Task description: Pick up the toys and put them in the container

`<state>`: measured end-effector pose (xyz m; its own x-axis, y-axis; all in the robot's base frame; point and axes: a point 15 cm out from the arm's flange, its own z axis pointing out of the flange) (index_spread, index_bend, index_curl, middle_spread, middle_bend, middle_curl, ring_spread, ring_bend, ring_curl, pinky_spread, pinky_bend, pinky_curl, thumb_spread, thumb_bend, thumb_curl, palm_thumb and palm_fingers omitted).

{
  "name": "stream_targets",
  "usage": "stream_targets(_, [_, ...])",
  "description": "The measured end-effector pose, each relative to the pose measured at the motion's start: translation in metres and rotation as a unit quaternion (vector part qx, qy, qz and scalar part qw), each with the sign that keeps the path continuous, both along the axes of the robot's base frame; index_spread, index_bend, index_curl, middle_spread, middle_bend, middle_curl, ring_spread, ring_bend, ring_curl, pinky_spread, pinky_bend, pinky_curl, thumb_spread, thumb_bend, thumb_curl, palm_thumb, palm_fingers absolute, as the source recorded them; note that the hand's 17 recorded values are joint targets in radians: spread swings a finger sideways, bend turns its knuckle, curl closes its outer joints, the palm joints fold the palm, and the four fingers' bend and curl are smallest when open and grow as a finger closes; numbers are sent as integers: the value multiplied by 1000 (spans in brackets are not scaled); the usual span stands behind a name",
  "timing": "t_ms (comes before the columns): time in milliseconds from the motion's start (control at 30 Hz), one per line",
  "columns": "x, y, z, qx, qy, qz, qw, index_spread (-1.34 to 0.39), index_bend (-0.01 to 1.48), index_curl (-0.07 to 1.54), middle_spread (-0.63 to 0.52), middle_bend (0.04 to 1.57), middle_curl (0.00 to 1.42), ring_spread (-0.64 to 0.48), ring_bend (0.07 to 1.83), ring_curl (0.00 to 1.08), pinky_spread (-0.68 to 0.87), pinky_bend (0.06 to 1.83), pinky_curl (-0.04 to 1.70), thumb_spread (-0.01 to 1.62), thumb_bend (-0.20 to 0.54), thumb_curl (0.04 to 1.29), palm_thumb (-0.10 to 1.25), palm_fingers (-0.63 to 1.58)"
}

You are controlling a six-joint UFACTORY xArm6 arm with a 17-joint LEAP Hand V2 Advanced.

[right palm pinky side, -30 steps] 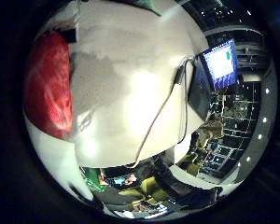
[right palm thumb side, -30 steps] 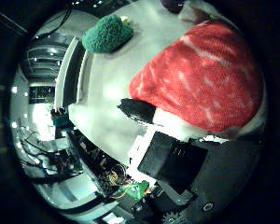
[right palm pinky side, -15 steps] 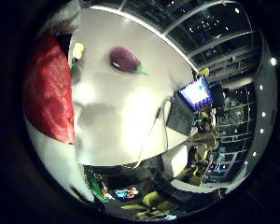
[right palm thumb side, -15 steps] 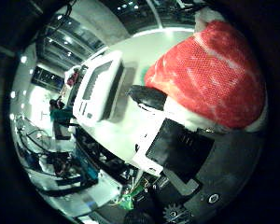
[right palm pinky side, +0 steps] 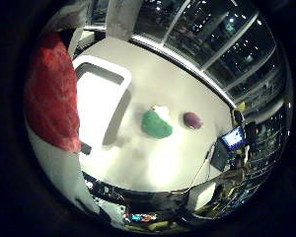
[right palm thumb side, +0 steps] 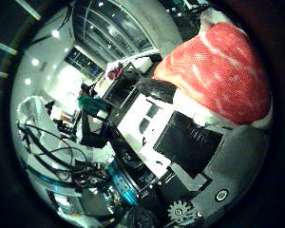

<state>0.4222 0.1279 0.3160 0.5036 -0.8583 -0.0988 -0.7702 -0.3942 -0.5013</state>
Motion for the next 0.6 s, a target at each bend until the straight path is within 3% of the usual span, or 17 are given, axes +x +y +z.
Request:
stream_targets(300, [20,52,-58,-11,6,30,999,-237,1074,868,-114,1359,681,-259,1223,863,-192,990,1440,1267,-22,299,783,1100])
stream_targets(433, [18,62,-78,-22,22,45,999,-272,866,805,-124,1238,623,-245,1153,772,-255,874,1266,1260,-21,285,740,1024])
stream_targets(467, [17,66,-82,-24,29,50,998,-303,740,785,-148,1121,592,-259,1118,749,-314,815,1201,1237,-26,280,716,738])
stream_targets(500, [16,68,-87,-27,34,54,998,-347,711,782,-158,1004,562,-243,1017,743,-264,690,1194,1182,-44,277,672,250])
stream_targets(567, [10,68,-97,-36,49,62,996,-439,612,639,-128,764,449,-161,761,589,-100,600,1103,1113,-36,279,628,-18])
stream_targets(600, [6,67,-103,-44,60,69,995,-465,564,585,-107,669,408,-100,666,526,4,572,1054,1085,-33,281,612,-34])
